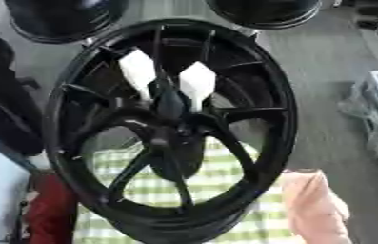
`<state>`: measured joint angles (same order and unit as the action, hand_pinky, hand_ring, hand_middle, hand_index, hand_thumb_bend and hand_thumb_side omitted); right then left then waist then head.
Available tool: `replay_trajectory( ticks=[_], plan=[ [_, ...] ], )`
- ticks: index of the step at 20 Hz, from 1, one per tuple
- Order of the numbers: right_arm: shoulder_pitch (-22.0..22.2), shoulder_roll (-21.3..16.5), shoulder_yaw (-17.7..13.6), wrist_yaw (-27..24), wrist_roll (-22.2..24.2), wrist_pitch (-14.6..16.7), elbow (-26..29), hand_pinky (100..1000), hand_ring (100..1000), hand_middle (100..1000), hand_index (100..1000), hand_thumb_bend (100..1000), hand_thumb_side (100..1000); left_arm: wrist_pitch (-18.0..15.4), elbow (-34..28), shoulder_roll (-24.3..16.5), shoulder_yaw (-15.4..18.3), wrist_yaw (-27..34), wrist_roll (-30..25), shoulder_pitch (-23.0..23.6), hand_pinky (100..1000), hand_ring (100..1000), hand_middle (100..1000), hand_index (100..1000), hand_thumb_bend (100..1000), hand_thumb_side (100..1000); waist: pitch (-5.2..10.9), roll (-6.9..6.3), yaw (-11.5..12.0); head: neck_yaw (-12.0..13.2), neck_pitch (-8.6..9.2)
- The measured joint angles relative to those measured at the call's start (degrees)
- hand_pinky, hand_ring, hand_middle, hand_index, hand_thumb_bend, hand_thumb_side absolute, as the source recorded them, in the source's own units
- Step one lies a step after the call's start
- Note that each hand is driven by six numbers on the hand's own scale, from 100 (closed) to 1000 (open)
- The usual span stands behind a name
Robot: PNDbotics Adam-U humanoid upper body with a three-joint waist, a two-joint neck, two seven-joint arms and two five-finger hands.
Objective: Pull the pin out of the wheel hub.
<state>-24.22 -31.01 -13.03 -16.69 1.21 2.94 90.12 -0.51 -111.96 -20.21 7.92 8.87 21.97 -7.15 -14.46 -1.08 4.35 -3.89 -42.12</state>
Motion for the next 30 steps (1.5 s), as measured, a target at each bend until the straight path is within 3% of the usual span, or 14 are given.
replay_trajectory(
  ticks=[10, 15, 19, 22, 30],
  plan=[
    [0.0, 0.0, 0.0, 0.0, 0.02, 0.0, -0.13, 741, 748, 701, 813, 100, 619, -0.01, -0.01, -0.06, 0.0, 0.0, -0.02, -0.04, 757, 733, 713, 757, 385, 556, 0.0, 0.09, -0.01, 0.21, 0.01],
    [0.01, 0.0, 0.0, 0.0, 0.04, 0.03, -0.17, 741, 748, 701, 813, 100, 619, 0.04, -0.35, -2.73, -0.42, -0.31, -0.52, -0.9, 759, 735, 717, 760, 380, 535, 0.0, 0.13, -0.03, 0.17, 0.0],
    [0.02, -0.05, 0.02, 0.0, 0.22, 0.04, -0.2, 741, 748, 700, 813, 100, 619, 0.18, -1.14, -8.23, -1.33, -0.34, -1.98, -2.59, 763, 740, 750, 777, 375, 509, 0.01, -0.1, -0.25, 0.0, -0.02],
    [0.09, -0.23, 0.04, 0.0, 0.32, 0.1, -0.44, 741, 748, 700, 813, 100, 621, -0.32, -1.42, -15.47, -2.25, 0.42, -4.79, -5.0, 769, 744, 765, 784, 376, 472, 0.16, -0.36, -0.59, 0.0, -0.08],
    [0.81, -1.35, 0.31, 0.02, 0.39, 0.13, -0.99, 741, 748, 700, 813, 100, 625, -0.77, -1.7, -34.28, -4.07, 4.97, -18.68, -8.96, 792, 763, 780, 808, 417, 478, 0.57, -0.84, -1.18, 0.02, -0.13]
  ],
)
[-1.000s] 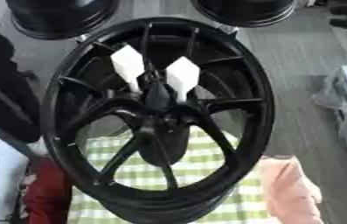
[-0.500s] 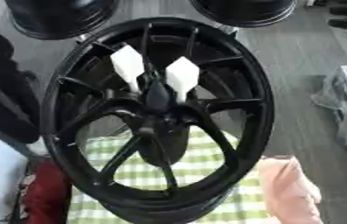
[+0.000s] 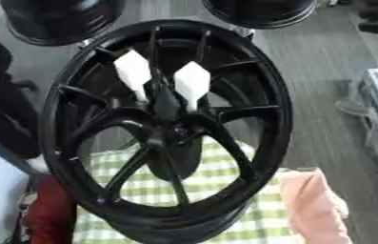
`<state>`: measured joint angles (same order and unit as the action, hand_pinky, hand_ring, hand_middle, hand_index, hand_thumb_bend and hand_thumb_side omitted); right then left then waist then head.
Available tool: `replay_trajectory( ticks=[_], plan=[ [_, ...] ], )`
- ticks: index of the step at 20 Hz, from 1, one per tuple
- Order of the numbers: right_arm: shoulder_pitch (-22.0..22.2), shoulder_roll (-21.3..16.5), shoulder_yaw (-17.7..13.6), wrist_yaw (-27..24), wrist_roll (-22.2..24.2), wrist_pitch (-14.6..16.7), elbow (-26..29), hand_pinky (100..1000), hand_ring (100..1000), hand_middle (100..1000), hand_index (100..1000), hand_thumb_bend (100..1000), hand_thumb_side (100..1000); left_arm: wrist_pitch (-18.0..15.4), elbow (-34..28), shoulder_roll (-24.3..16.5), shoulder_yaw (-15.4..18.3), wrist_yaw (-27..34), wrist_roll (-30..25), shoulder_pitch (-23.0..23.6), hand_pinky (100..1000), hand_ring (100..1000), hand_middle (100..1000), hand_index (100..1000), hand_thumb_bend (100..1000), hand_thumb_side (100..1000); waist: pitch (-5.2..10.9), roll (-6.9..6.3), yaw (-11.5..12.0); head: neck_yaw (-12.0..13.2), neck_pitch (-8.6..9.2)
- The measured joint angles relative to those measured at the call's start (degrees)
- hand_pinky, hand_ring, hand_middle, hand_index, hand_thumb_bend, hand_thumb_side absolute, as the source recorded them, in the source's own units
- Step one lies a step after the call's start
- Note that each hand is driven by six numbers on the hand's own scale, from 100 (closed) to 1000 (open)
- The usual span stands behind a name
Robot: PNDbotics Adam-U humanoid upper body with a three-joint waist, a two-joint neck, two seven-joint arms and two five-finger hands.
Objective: Pull the pin out of the wheel hub.
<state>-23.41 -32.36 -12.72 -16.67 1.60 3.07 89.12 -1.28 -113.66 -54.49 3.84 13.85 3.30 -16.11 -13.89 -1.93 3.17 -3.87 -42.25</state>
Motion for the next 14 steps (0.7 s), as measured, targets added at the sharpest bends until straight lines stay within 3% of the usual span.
replay_trajectory(
  ticks=[6, 10, 14],
  plan=[
    [0.3, -0.87, 0.19, 0.0, 0.24, 0.24, -0.42, 742, 748, 700, 813, 100, 626, -0.48, 0.81, -10.9, -2.9, 0.85, -17.48, -3.41, 817, 795, 809, 838, 413, 527, 0.24, -0.37, -0.91, 0.26, -0.44],
    [0.33, -1.49, 0.45, 0.0, 0.39, 0.38, -0.67, 742, 748, 700, 813, 100, 626, -0.48, 1.04, -14.17, -5.28, -0.28, -31.09, -6.64, 840, 823, 830, 859, 407, 563, 0.36, -0.61, -1.48, 0.5, -0.49],
    [0.33, -1.82, 0.54, 0.0, 0.59, 0.39, -0.93, 742, 748, 700, 813, 100, 627, 0.25, 0.29, -15.61, -7.61, -1.97, -44.49, -9.78, 875, 855, 842, 874, 461, 498, 0.37, -1.25, -1.9, 0.83, -0.52]
  ],
)
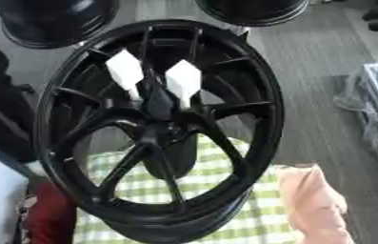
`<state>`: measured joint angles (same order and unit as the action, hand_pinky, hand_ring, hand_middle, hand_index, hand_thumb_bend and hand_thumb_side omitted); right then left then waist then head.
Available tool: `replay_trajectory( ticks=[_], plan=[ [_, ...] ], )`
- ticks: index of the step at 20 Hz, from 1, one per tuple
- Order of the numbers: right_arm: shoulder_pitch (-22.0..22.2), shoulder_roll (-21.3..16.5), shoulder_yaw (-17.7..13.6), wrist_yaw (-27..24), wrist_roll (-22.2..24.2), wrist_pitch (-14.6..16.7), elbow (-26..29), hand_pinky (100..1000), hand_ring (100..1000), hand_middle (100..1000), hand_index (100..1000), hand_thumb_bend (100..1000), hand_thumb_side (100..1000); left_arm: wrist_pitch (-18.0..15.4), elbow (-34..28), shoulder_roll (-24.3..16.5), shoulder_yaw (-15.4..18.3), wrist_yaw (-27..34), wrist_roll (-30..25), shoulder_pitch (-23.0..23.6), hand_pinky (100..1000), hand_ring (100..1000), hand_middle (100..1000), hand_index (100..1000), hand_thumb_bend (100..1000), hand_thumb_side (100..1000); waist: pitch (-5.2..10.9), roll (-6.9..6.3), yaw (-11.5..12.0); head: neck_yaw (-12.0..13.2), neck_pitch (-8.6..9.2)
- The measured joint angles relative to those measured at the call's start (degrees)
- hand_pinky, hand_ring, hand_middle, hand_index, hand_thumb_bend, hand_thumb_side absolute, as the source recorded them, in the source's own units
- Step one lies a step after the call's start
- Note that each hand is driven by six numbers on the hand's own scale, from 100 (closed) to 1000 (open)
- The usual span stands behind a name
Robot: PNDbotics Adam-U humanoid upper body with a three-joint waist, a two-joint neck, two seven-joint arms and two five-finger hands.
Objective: Pull the pin out of the wheel hub.
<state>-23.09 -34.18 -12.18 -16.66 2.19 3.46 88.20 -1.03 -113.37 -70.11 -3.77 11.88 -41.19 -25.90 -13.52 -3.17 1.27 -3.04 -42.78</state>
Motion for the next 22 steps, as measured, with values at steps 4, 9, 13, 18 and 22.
replay_trajectory(
  ticks=[4, 9, 13, 18, 22],
  plan=[
    [-0.02, -0.36, 0.24, 0.01, 0.15, -0.08, -0.01, 742, 748, 700, 813, 100, 627, -0.01, -0.64, -0.46, -1.8, -0.86, -7.9, -2.9, 882, 855, 828, 875, 528, 415, 0.0, -0.22, -0.19, 0.08, -0.23],
    [-0.08, -0.41, 0.36, 0.05, 0.44, 0.01, -0.03, 742, 748, 700, 813, 100, 627, -0.09, -0.65, -0.34, -5.35, -1.46, -10.34, -7.94, 879, 850, 814, 860, 526, 384, 0.0, -0.3, -0.84, 0.01, -0.41],
    [-0.14, -0.42, 0.64, 0.05, 0.61, -0.08, -0.08, 742, 748, 701, 813, 100, 625, 0.35, 0.65, 1.7, -9.82, -2.44, -10.71, -13.77, 877, 848, 810, 862, 533, 368, 0.0, -0.16, -1.2, -0.14, -0.4],
    [-0.51, -0.42, 0.95, 0.05, 0.81, -0.01, -0.37, 742, 748, 701, 813, 100, 626, 0.63, 4.68, 5.97, -16.1, -4.9, -10.79, -21.11, 875, 847, 809, 867, 545, 349, 0.01, -0.1, -1.52, -0.15, -0.4],
    [-0.56, -0.43, 0.97, 0.05, 0.95, -0.01, -0.39, 741, 748, 701, 812, 100, 627, 0.38, 8.67, 9.25, -19.06, -7.11, -10.78, -25.18, 875, 846, 808, 867, 548, 346, 0.01, -0.13, -1.55, -0.15, -0.4]
  ],
)
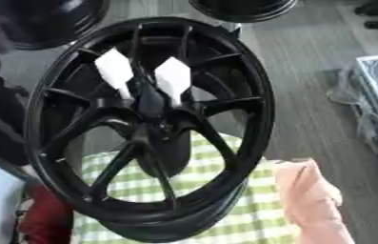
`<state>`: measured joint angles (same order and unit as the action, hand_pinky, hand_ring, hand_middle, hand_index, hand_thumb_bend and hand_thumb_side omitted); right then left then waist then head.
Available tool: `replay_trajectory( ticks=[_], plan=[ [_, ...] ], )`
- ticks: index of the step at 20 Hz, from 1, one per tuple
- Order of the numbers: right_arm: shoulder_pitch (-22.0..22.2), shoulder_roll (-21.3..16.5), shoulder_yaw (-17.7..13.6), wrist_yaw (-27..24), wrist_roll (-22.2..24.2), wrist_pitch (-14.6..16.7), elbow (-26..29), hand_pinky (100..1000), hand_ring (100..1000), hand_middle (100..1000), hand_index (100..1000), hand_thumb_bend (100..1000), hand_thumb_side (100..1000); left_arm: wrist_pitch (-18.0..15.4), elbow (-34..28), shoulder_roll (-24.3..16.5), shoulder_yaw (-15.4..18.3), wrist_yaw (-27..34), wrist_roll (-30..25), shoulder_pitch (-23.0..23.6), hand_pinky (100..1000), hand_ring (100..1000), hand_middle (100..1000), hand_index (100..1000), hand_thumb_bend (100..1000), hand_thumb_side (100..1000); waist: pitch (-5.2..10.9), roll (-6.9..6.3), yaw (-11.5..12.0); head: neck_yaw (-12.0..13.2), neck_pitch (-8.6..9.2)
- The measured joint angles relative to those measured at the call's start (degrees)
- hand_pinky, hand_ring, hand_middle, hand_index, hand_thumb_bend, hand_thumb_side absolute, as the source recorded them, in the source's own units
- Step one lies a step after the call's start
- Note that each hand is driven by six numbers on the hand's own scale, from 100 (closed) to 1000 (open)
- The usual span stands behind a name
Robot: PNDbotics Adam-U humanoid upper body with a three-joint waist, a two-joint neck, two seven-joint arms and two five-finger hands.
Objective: Pull the pin out of the wheel hub.
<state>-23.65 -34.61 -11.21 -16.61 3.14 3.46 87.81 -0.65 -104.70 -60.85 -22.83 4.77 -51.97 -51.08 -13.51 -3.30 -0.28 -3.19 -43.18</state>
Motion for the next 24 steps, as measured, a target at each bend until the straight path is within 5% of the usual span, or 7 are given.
replay_trajectory(
  ticks=[12, 24],
  plan=[
    [-0.09, 0.0, 0.32, 0.0, 0.17, -0.12, -0.33, 740, 746, 700, 812, 100, 628, -4.57, 13.32, 10.57, -5.1, -7.63, -0.05, -10.15, 867, 838, 795, 846, 574, 313, 0.0, -0.02, -0.85, -0.39, 0.0],
    [-1.05, 0.04, 0.37, 0.0, 0.21, -0.13, -0.35, 739, 743, 698, 811, 100, 634, -9.02, 22.09, 17.41, -7.08, -11.55, 0.01, -14.12, 865, 835, 793, 852, 562, 306, -0.62, -0.11, -2.53, 0.69, 0.77]
  ],
)
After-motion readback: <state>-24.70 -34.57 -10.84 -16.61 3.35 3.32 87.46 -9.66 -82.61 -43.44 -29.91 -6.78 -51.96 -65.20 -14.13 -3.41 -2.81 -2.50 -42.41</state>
